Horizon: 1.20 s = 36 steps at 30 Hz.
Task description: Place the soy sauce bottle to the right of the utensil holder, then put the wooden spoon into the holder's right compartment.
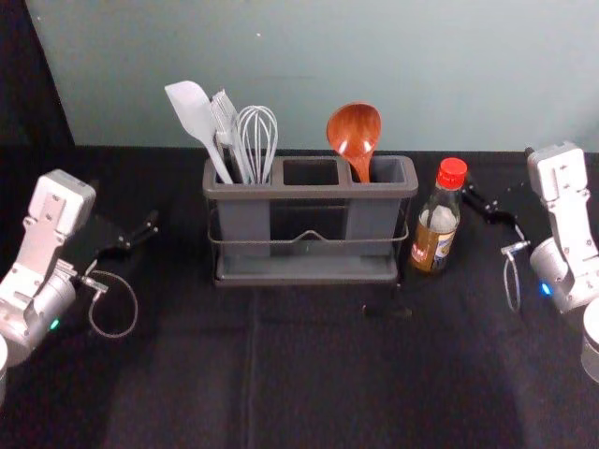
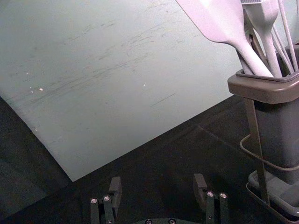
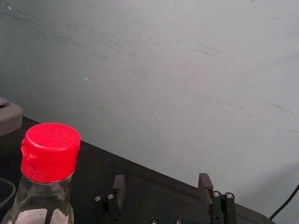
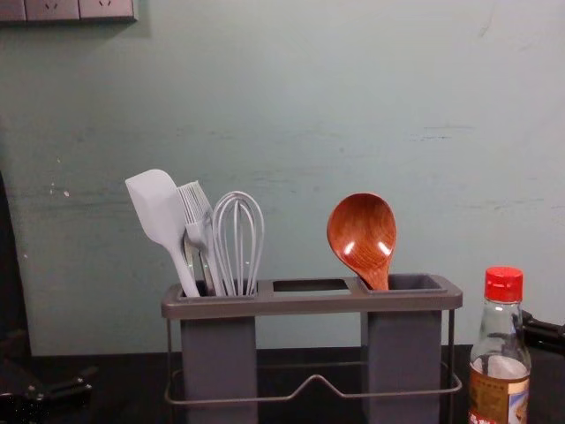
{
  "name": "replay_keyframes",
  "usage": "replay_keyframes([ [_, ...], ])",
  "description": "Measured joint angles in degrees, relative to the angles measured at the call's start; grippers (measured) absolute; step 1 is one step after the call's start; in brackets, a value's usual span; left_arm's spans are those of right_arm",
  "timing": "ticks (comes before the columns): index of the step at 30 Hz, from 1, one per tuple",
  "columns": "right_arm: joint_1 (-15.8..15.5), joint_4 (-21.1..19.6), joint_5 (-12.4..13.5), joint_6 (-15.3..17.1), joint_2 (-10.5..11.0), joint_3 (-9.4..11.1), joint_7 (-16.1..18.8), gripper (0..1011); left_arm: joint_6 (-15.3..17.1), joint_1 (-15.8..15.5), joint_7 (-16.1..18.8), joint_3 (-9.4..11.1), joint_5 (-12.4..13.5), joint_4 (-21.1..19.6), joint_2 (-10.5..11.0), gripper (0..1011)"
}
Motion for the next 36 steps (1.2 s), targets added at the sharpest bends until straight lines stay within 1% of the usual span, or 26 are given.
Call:
replay_keyframes([
  [3, -0.3, -0.5, -0.5, 1.1, -0.3, 0.5, 0.0, 1000, 0.0, 0.0, 0.0, 0.0, 0.0, 0.0, 0.0, 1005],
  [9, -0.7, -0.7, -0.7, 1.9, -0.7, 1.4, 0.5, 1002, 0.0, 0.0, 0.0, 0.0, 0.0, 0.0, 0.0, 1005],
  [17, -1.0, 0.7, -0.9, 1.9, -1.8, 2.2, 2.1, 1000, 0.0, 0.0, 0.0, 0.0, 0.0, 0.0, 0.0, 1005],
  [30, -1.8, -0.1, -1.8, 1.6, -2.7, 3.4, 4.0, 1002, 0.0, 0.0, 0.0, 0.0, 0.0, 0.0, 0.0, 1005],
  [36, -2.2, -0.5, -2.3, 1.6, -3.2, 4.5, 4.3, 1002, 0.0, 0.0, 0.0, 0.0, 0.0, 0.0, 0.0, 1005],
])
